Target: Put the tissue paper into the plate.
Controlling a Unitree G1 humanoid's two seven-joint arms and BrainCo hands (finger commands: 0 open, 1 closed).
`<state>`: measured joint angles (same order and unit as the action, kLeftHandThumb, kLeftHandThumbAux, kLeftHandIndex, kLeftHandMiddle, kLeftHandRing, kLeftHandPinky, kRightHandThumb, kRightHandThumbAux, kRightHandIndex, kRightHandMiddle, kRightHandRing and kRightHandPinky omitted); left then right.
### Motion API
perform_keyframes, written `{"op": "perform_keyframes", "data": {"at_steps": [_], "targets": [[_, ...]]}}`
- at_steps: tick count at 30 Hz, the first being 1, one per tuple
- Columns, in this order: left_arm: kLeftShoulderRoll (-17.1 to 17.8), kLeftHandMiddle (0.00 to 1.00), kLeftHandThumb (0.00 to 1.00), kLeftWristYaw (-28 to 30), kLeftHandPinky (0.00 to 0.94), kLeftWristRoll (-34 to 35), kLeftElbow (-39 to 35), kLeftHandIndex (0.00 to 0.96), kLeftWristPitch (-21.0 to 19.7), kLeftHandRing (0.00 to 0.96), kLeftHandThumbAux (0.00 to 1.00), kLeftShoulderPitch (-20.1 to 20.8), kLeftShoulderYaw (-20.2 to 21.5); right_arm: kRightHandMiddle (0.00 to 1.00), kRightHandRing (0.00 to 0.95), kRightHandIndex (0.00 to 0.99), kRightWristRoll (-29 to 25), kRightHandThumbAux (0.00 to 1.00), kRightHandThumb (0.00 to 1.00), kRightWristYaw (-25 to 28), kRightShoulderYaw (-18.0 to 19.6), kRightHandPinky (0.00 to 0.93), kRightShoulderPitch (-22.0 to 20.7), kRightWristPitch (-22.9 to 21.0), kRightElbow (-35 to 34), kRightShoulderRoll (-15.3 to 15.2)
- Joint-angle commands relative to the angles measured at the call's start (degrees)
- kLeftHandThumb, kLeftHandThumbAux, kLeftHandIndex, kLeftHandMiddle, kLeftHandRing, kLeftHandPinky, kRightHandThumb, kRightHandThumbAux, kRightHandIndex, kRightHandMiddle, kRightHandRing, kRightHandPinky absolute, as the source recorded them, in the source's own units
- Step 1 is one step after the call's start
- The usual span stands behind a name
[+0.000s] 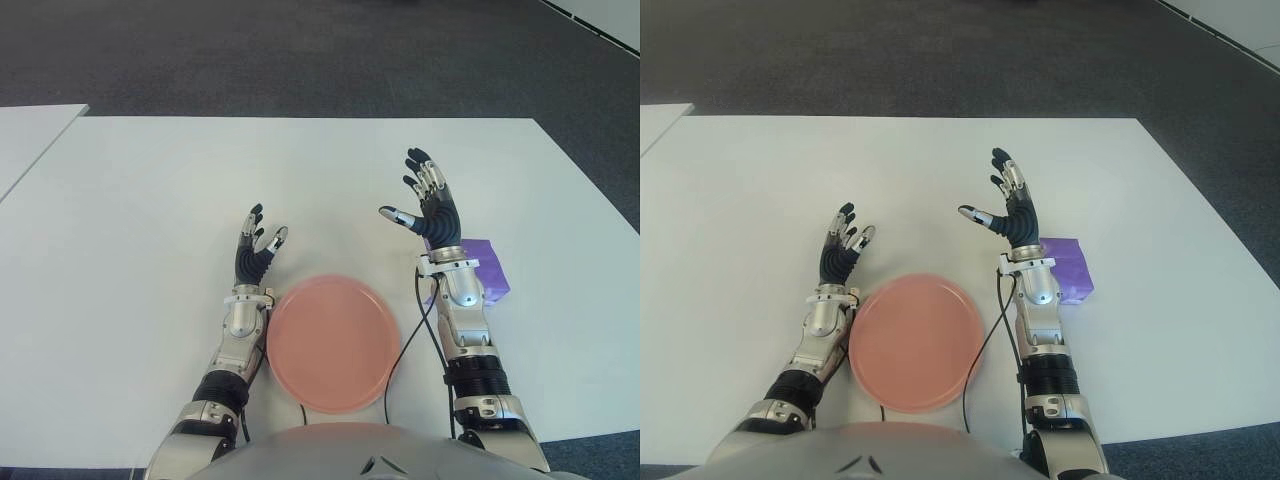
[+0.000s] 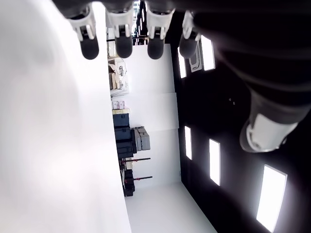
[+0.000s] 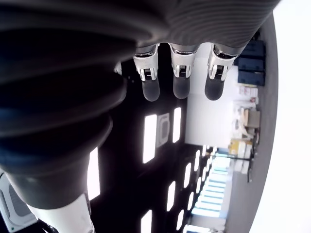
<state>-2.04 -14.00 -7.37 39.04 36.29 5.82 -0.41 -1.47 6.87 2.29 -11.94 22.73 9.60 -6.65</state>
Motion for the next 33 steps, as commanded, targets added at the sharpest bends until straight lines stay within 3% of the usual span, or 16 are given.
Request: {"op": "perform_keyframes", "data": {"at_steps": [1,3,6,7,9,11,14,17,33], "targets": [[0.1,0.000,0.000,-1.3,0.000,-1.3,4.4,0.000,0.2,0.000,0.525,-3.2,-0.2,0.030,0.009,0.042,-1.7,0.833,0.000,1.0,1.3,0.046,-4.0,-3.6,-2.2,-1.8],[0.1,0.000,0.000,-1.5,0.000,-1.4,4.4,0.000,0.0,0.000,0.521,-3.1,-0.2,0.034,0.013,0.046,-2.5,0.832,0.000,1.3,1.9,0.050,-5.2,-4.6,-3.1,-2.3],[0.2,0.000,0.000,-1.7,0.000,-1.6,4.6,0.000,0.4,0.000,0.515,-3.1,-0.4,0.038,0.016,0.056,-3.8,0.838,0.000,1.1,2.5,0.043,-8.1,-11.7,-9.5,-3.5],[0.2,0.000,0.000,-1.8,0.000,-1.7,4.7,0.000,0.7,0.000,0.514,-3.1,-0.5,0.037,0.015,0.060,-4.7,0.842,0.000,1.0,3.0,0.035,-9.8,-15.4,-12.1,-4.4],[0.1,0.000,0.000,-1.5,0.000,-1.6,4.7,0.000,1.5,0.000,0.522,-3.3,-0.7,0.028,0.001,0.088,-6.8,0.833,0.107,1.6,5.9,0.004,-12.8,-26.7,-20.0,-9.3],[0.0,0.000,0.000,-1.1,0.000,-1.5,4.7,0.000,1.6,0.000,0.526,-3.4,-0.9,0.028,0.000,0.103,-6.9,0.815,0.187,1.9,7.0,0.002,-13.8,-30.8,-22.5,-11.2],[-0.2,0.000,0.000,-0.6,0.000,-0.6,5.0,0.000,1.1,0.000,0.525,-3.3,-0.6,0.025,0.000,0.111,-4.7,0.793,0.264,3.7,7.2,0.000,-13.2,-25.7,-19.8,-12.9],[-0.2,0.000,0.000,-0.9,0.000,-0.8,5.0,0.000,1.5,0.000,0.523,-3.4,-0.7,0.019,0.000,0.102,-3.7,0.787,0.272,4.7,7.5,0.000,-12.9,-23.1,-17.8,-14.1],[-0.3,0.000,0.000,-1.3,0.000,-1.2,4.2,0.000,1.6,0.000,0.569,-4.8,-0.9,0.016,0.000,0.097,-4.3,0.786,0.268,4.9,7.6,0.000,-12.0,-23.5,-19.5,-14.8]]}}
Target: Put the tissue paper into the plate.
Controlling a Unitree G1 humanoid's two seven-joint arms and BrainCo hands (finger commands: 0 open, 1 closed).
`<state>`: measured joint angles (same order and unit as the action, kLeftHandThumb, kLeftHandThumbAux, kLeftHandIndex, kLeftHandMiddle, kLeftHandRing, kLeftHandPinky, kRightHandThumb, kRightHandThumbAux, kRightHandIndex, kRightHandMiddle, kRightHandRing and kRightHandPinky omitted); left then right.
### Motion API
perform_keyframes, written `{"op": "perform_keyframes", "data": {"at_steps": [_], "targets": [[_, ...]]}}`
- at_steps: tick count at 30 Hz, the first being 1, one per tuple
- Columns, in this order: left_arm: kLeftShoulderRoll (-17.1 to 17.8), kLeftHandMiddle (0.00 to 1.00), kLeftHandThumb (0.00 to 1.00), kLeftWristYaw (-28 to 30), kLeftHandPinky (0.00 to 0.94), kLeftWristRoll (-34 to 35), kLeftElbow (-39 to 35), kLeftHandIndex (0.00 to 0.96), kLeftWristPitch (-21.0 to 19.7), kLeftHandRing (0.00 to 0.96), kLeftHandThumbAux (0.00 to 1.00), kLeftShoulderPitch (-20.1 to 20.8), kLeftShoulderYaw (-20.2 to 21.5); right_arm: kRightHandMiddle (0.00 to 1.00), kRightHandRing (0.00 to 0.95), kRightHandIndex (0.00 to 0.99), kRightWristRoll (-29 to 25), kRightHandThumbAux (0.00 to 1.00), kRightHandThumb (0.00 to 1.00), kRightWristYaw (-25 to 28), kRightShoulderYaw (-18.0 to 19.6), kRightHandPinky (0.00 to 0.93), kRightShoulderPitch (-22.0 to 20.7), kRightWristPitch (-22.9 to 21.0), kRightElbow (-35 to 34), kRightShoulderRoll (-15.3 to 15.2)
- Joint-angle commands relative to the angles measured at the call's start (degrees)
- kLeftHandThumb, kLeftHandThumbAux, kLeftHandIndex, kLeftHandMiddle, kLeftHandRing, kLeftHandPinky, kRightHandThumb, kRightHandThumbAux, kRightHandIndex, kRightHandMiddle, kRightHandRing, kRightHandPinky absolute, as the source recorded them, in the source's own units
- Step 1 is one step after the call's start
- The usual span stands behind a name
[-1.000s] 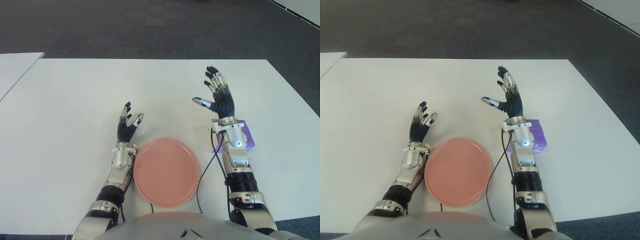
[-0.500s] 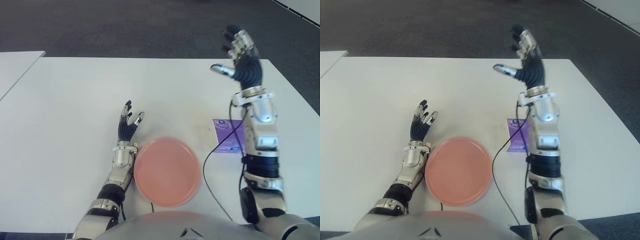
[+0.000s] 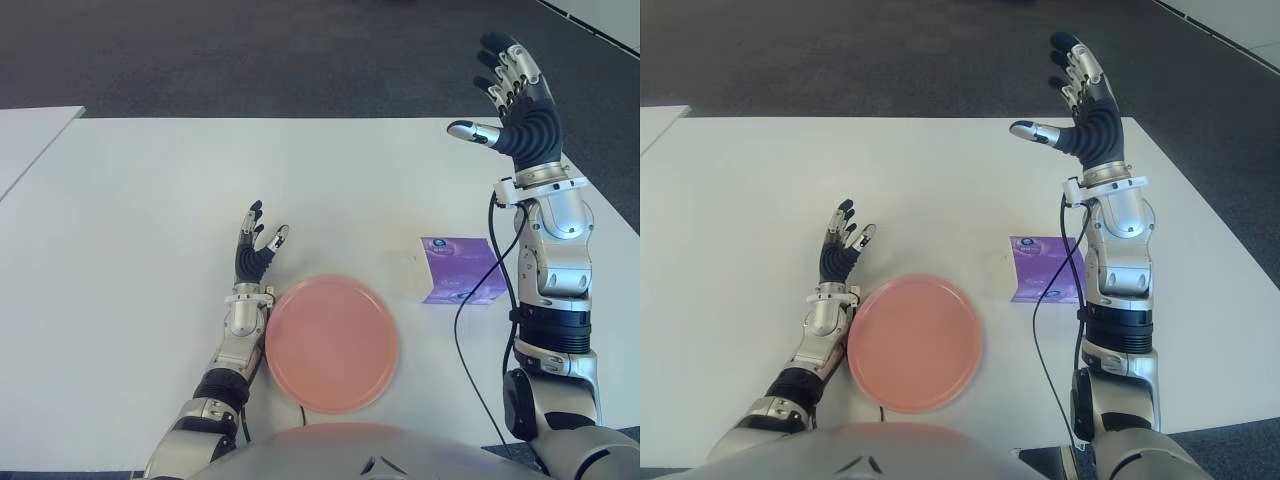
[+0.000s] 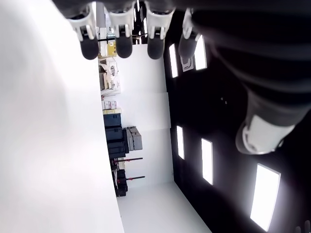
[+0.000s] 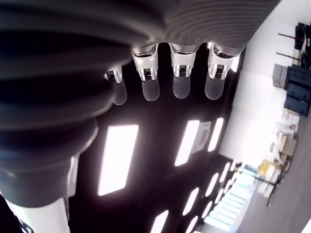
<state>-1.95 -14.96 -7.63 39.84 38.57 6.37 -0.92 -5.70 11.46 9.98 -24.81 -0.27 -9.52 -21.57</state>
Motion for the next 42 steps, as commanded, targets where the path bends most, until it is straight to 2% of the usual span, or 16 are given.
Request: {"op": "perform_keyframes", "data": {"at_steps": [1,20,42], "targets": [[-0.4,0.000,0.000,-0.3,0.000,-0.9,3.1,0.000,-0.8,0.000,0.569,-5.5,-0.4,0.016,0.000,0.097,-0.1,0.786,0.268,0.3,0.0,0.000,0.9,-0.6,-0.5,0.1],[-0.5,0.000,0.008,2.0,0.000,0.4,-1.6,0.000,-3.2,0.000,0.524,-7.8,-0.5,0.016,0.000,0.097,0.0,0.786,0.267,0.1,-0.2,0.000,1.3,-1.7,-2.2,0.3],[-0.5,0.000,0.008,3.6,0.000,1.5,-5.6,0.000,-6.4,0.000,0.515,-9.0,-0.3,0.016,0.000,0.097,0.6,0.786,0.267,-0.2,-0.7,0.000,1.0,-2.1,-2.4,0.8]]}}
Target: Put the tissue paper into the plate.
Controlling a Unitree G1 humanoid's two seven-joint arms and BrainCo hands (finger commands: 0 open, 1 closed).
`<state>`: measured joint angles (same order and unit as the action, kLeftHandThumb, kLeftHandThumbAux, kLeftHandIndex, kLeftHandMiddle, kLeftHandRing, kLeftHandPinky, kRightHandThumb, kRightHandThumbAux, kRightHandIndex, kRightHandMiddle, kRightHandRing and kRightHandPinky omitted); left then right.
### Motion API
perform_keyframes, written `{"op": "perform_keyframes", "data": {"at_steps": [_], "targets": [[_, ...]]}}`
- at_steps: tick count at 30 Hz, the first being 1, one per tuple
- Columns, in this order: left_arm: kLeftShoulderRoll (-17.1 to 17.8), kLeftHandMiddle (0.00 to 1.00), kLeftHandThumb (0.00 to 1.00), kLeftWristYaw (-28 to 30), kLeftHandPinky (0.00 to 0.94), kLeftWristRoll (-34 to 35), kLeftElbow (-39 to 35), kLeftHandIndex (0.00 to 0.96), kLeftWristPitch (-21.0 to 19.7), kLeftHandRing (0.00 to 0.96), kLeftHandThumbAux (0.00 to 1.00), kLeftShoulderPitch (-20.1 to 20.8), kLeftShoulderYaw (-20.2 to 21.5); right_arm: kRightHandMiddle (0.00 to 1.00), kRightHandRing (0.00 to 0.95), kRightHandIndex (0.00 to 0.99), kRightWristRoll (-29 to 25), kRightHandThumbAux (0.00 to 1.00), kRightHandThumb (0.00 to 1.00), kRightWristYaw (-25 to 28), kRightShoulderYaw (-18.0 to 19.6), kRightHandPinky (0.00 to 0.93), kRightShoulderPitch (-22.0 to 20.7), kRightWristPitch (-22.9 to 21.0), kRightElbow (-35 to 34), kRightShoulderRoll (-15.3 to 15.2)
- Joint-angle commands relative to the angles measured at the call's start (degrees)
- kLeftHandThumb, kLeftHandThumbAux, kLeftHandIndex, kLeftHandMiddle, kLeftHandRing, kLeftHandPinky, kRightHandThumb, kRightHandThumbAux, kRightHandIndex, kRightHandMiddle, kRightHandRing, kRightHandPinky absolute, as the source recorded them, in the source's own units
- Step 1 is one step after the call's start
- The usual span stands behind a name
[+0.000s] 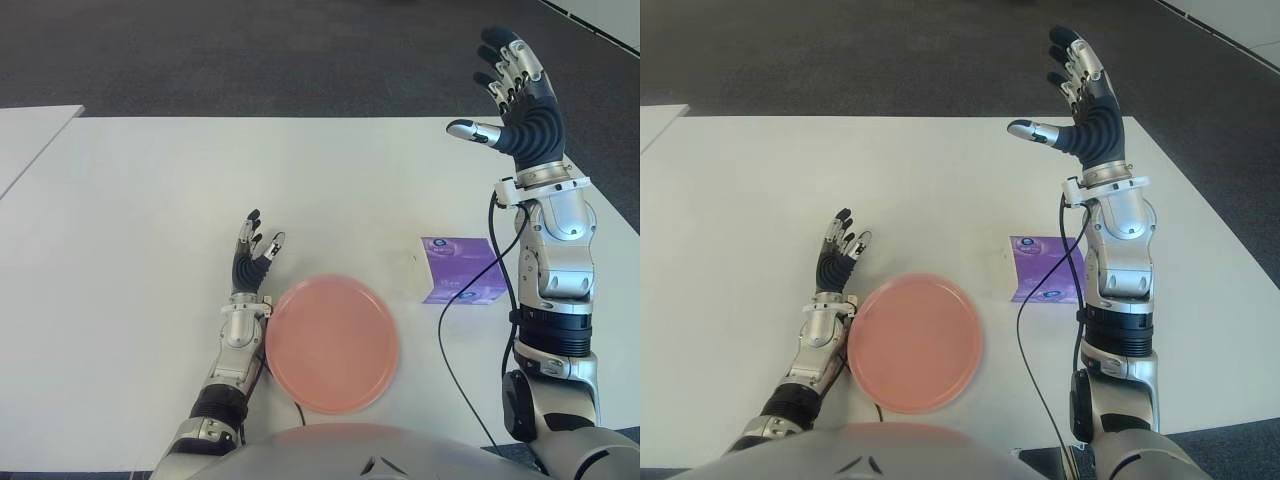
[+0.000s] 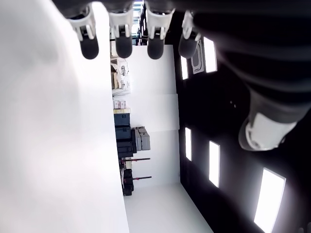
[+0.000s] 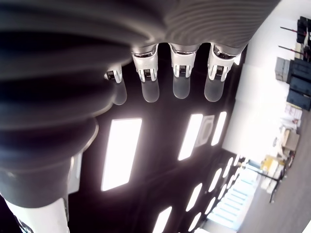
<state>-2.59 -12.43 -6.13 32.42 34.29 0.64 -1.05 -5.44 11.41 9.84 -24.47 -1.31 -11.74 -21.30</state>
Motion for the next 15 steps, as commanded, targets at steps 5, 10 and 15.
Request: {"op": "perform_keyframes", "data": {"at_steps": [5,10,15], "targets": [[0.1,0.000,0.001,1.3,0.000,0.1,0.9,0.000,-2.6,0.000,0.509,-3.6,-0.1,0.016,0.000,0.097,0.4,0.786,0.267,-0.3,-0.6,0.000,0.6,-1.1,-0.2,0.6],[0.0,0.000,0.000,1.7,0.000,0.3,0.1,0.000,-2.8,0.000,0.499,-3.8,0.0,0.016,0.000,0.097,0.6,0.786,0.267,-0.3,-0.7,0.000,0.6,-1.2,-0.3,0.8],[0.0,0.000,0.003,1.7,0.000,0.5,-0.3,0.000,-3.0,0.000,0.491,-4.0,0.1,0.016,0.000,0.097,0.7,0.786,0.267,-0.3,-0.7,0.000,0.5,-1.2,-0.3,0.9]]}}
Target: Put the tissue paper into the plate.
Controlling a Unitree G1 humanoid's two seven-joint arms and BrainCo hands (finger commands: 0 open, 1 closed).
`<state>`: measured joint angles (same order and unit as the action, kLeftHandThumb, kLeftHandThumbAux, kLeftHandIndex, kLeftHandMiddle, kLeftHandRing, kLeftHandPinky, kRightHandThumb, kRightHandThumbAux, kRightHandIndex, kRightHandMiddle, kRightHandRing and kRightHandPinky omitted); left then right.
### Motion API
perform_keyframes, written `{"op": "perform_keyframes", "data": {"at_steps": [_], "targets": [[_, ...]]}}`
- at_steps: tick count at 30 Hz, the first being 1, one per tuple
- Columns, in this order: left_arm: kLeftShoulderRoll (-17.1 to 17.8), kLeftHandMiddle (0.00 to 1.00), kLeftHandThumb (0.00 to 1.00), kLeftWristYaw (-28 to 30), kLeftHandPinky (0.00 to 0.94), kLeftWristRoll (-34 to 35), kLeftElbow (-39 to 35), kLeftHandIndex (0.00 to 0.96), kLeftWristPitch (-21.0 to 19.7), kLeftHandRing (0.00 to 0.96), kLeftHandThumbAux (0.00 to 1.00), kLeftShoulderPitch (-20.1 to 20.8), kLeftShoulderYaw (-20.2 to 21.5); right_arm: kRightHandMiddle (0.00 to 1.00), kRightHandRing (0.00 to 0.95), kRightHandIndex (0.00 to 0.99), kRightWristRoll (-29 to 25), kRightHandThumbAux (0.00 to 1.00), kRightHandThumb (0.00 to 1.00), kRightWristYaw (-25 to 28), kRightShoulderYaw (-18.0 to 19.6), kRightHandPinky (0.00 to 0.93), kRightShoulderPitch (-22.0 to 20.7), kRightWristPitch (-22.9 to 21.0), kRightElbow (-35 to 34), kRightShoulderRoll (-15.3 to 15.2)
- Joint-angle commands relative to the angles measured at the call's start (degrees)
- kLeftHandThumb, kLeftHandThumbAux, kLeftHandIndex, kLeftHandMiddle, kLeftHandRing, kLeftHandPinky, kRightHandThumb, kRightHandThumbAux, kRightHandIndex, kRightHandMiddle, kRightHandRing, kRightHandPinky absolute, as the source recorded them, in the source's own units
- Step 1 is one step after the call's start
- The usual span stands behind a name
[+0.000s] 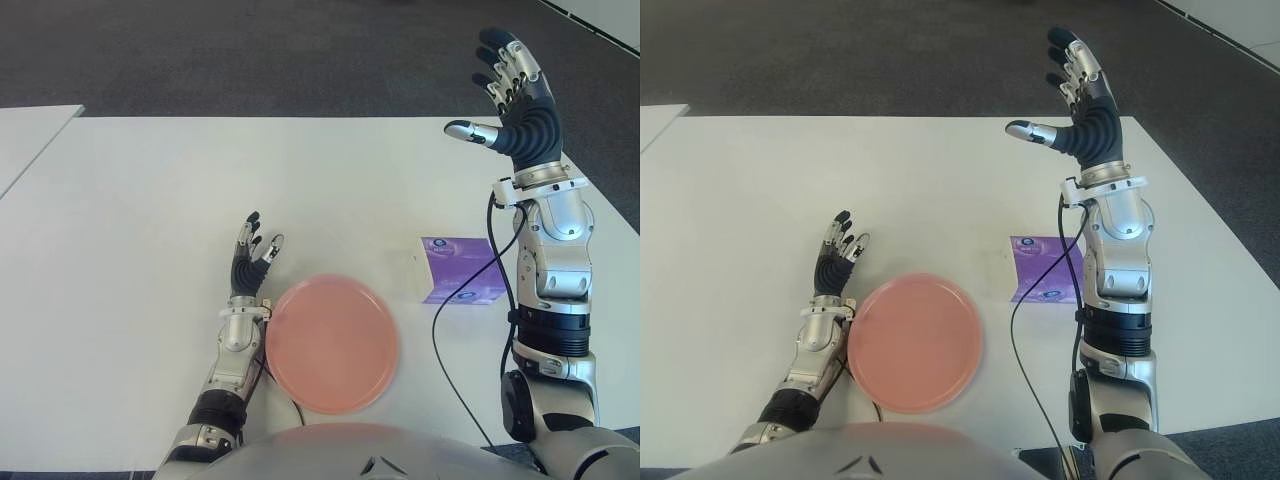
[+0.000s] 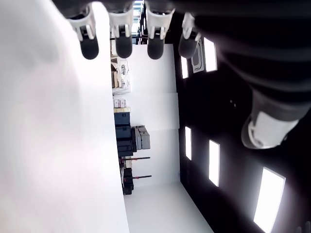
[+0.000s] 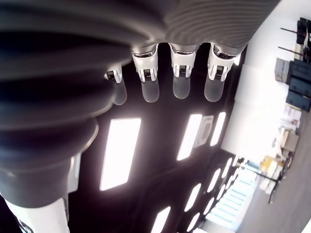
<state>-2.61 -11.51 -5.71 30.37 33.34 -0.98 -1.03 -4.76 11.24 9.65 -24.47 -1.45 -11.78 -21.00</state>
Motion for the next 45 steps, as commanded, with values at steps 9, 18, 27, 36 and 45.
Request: {"op": "perform_keyframes", "data": {"at_steps": [9,18,27,36,45], "targets": [[-0.4,0.000,0.001,-0.1,0.000,-0.3,1.1,0.000,-1.5,0.000,0.522,-2.7,0.2,0.016,0.000,0.097,0.2,0.786,0.267,-0.3,-0.7,0.000,0.5,-1.2,-0.4,0.7],[-0.2,0.000,0.000,0.3,0.000,-0.7,-0.2,0.000,-2.5,0.000,0.533,-3.2,-0.1,0.016,0.000,0.097,0.3,0.786,0.267,-0.4,-0.9,0.000,0.5,-1.2,-0.4,0.8],[-0.1,0.000,0.000,0.7,0.000,-0.4,-1.9,0.000,-3.4,0.000,0.536,-4.1,-0.2,0.016,0.000,0.097,0.5,0.786,0.267,-0.5,-1.0,0.000,0.6,-1.4,-0.7,1.0],[0.0,0.000,0.000,0.4,0.000,-0.9,-3.6,0.000,-4.7,0.000,0.527,-5.1,-0.3,0.016,0.000,0.097,0.5,0.786,0.267,-0.5,-1.0,0.000,0.9,-1.7,-1.5,1.1],[0.0,0.000,0.004,0.2,0.000,-1.1,-5.2,0.000,-5.9,0.000,0.518,-5.6,-0.1,0.016,0.000,0.097,0.6,0.786,0.267,-0.7,-1.1,0.000,1.4,-2.2,-2.5,1.2]]}}
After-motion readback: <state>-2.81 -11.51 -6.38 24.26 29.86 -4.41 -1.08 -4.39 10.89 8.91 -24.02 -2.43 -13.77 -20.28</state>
